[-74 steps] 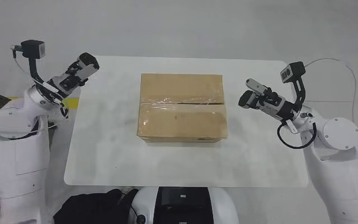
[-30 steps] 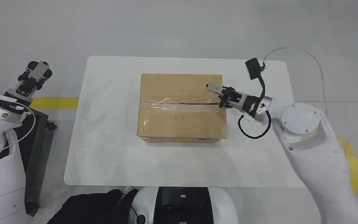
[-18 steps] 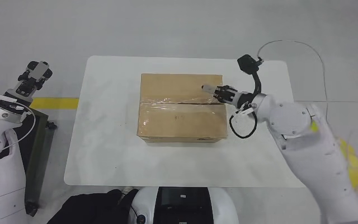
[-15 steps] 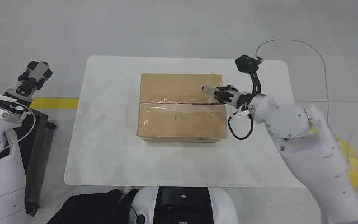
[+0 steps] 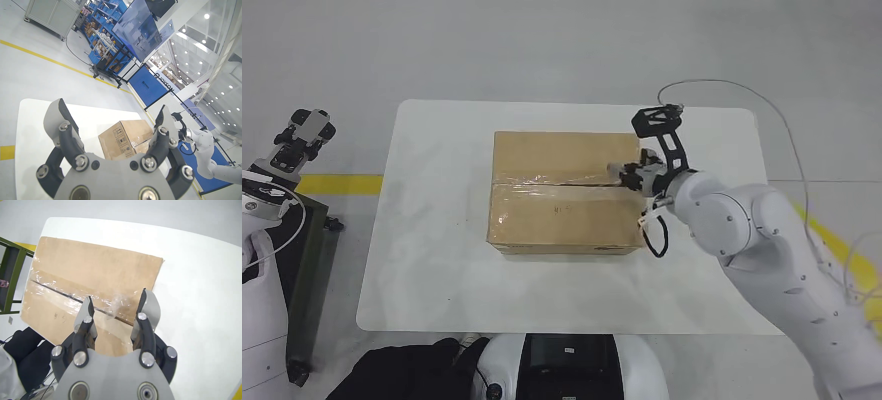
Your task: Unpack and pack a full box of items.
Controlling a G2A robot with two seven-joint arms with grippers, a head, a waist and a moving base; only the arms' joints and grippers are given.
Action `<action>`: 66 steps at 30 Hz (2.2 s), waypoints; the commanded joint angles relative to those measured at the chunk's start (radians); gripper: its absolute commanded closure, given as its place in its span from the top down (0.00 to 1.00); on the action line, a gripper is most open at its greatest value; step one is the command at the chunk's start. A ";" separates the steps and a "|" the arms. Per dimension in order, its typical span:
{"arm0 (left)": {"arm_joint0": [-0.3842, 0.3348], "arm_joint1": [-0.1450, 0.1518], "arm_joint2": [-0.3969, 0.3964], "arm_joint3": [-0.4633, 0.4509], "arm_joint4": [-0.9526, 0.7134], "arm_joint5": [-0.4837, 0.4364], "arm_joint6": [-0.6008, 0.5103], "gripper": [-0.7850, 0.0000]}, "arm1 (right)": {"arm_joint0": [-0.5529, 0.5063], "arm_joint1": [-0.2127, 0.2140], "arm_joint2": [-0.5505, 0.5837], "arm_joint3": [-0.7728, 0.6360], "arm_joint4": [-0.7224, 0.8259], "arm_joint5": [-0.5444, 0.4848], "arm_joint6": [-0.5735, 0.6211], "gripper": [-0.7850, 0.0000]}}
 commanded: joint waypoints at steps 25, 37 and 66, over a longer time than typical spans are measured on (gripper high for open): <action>0.000 0.000 0.000 0.000 0.000 0.000 0.000 1.00 | -0.015 -0.030 0.023 -0.052 -0.055 0.022 0.064 0.00; 0.000 0.000 0.000 0.000 0.000 0.000 0.000 1.00 | -0.074 -0.029 0.103 -0.082 -0.025 -0.006 0.023 0.00; 0.000 0.000 0.000 0.000 0.000 0.000 0.000 1.00 | -0.339 -0.006 0.415 -0.161 0.269 -0.187 -0.098 0.00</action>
